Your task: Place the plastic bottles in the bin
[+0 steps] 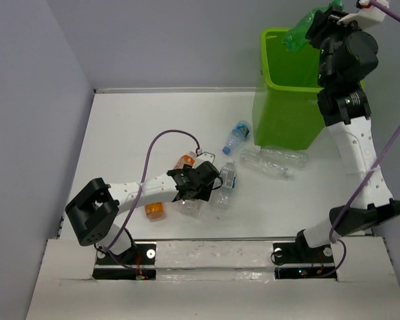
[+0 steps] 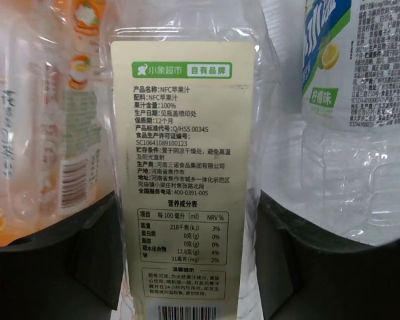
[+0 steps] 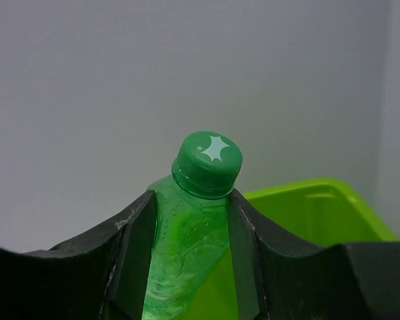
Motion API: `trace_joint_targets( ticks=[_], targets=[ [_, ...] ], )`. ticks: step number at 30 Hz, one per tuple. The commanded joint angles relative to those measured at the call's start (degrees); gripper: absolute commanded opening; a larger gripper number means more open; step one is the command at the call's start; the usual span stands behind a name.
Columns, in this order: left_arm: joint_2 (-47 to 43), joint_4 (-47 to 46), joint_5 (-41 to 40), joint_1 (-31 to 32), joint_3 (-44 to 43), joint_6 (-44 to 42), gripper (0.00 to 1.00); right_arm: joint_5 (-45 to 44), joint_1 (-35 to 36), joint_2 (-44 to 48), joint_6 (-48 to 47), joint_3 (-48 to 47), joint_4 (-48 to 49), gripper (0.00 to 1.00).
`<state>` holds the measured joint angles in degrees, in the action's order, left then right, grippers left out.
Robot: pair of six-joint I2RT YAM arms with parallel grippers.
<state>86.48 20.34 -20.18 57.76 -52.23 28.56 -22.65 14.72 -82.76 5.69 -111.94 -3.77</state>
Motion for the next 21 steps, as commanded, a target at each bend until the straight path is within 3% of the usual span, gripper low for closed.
trace_joint_targets(
  ticks=[1,3,4,8,11,15,21],
  targets=[
    [-4.21,0.67,-3.81,0.34,0.20,0.97,0.54,-10.65,-3.11,-7.04,-10.17,-4.25,2.80,0.09],
    [-5.26,1.11,-3.98,0.34,0.28,1.06,0.48,-10.92,-3.64,-8.03,-10.53,-2.59,2.80,0.21],
    [-5.70,1.11,-4.16,0.25,0.20,1.06,0.43,-10.22,-3.65,-7.68,-10.18,-1.45,2.80,0.41],
    [-8.86,2.07,-4.68,0.34,-0.15,1.15,0.39,-7.23,-3.65,-5.14,-5.88,3.21,1.32,0.88],
    [-12.72,1.81,-4.78,0.25,-0.42,1.33,0.34,-4.60,-3.65,-2.42,-2.28,4.36,-2.01,0.97],
    [-17.99,-0.03,-4.86,0.25,-1.38,0.71,0.31,2.33,-3.65,3.12,2.37,7.34,-5.45,0.98],
    [-24.15,-7.31,-1.09,0.25,-5.07,-3.58,0.31,28.94,-3.65,15.84,14.05,20.93,-6.78,0.98]
  ],
)
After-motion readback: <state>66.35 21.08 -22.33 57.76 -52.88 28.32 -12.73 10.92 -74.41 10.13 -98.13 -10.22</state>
